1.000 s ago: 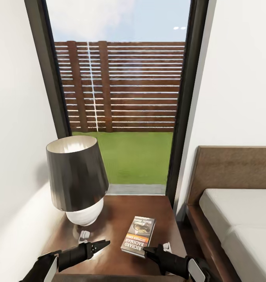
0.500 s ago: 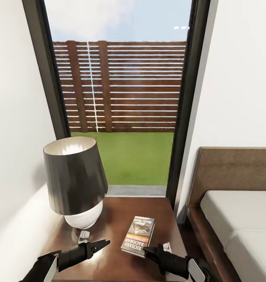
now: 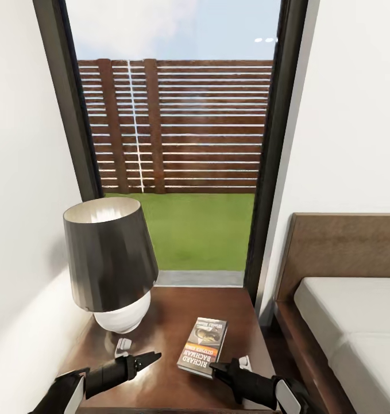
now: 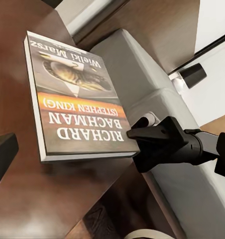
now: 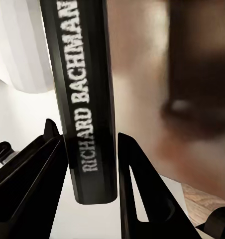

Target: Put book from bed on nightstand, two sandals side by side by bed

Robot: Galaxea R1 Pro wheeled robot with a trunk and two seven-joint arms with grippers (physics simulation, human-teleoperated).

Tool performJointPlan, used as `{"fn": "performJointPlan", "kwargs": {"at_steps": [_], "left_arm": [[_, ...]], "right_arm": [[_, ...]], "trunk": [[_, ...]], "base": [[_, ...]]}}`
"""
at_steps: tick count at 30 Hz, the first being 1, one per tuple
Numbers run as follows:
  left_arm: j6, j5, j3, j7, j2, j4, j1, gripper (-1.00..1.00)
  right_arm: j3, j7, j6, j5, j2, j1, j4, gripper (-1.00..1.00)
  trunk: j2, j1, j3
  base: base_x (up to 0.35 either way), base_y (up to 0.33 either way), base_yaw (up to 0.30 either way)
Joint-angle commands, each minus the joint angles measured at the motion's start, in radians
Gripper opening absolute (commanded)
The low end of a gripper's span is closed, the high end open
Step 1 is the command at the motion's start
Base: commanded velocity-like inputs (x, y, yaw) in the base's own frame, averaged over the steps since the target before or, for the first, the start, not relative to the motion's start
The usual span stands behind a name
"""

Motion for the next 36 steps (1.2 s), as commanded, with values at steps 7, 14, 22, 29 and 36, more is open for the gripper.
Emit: {"fn": "performJointPlan", "kwargs": {"at_steps": [7, 14, 22, 29, 36], "left_arm": [[0.01, 0.002, 0.001, -0.003, 0.0, 0.0, -0.001, 1.0], [0.01, 0.001, 0.0, -0.003, 0.0, 0.0, -0.001, 1.0], [0.009, 0.0, 0.0, -0.003, 0.0, 0.0, -0.001, 1.0], [0.009, 0.0, -0.001, -0.003, 0.0, 0.0, -0.001, 1.0], [0.009, -0.001, -0.001, -0.003, 0.0, 0.0, -0.001, 1.0]], "right_arm": [[-0.006, 0.002, 0.005, 0.002, 0.001, -0.001, 0.0, -1.0], [-0.006, 0.002, 0.005, 0.002, 0.001, -0.001, 0.0, -1.0], [-0.006, 0.002, 0.005, 0.002, 0.001, -0.001, 0.0, -1.0], [-0.006, 0.002, 0.005, 0.002, 0.0, -0.001, 0.0, -1.0], [-0.006, 0.002, 0.005, 0.002, 0.001, -0.001, 0.0, -1.0]], "trunk": [[-0.028, 0.015, -0.014], [-0.028, 0.015, -0.014], [-0.049, 0.027, -0.023], [-0.063, 0.034, -0.029], [-0.077, 0.042, -0.035]], "base": [[0.0, 0.0, 0.0], [0.0, 0.0, 0.0], [0.0, 0.0, 0.0], [0.0, 0.0, 0.0], [0.0, 0.0, 0.0]]}}
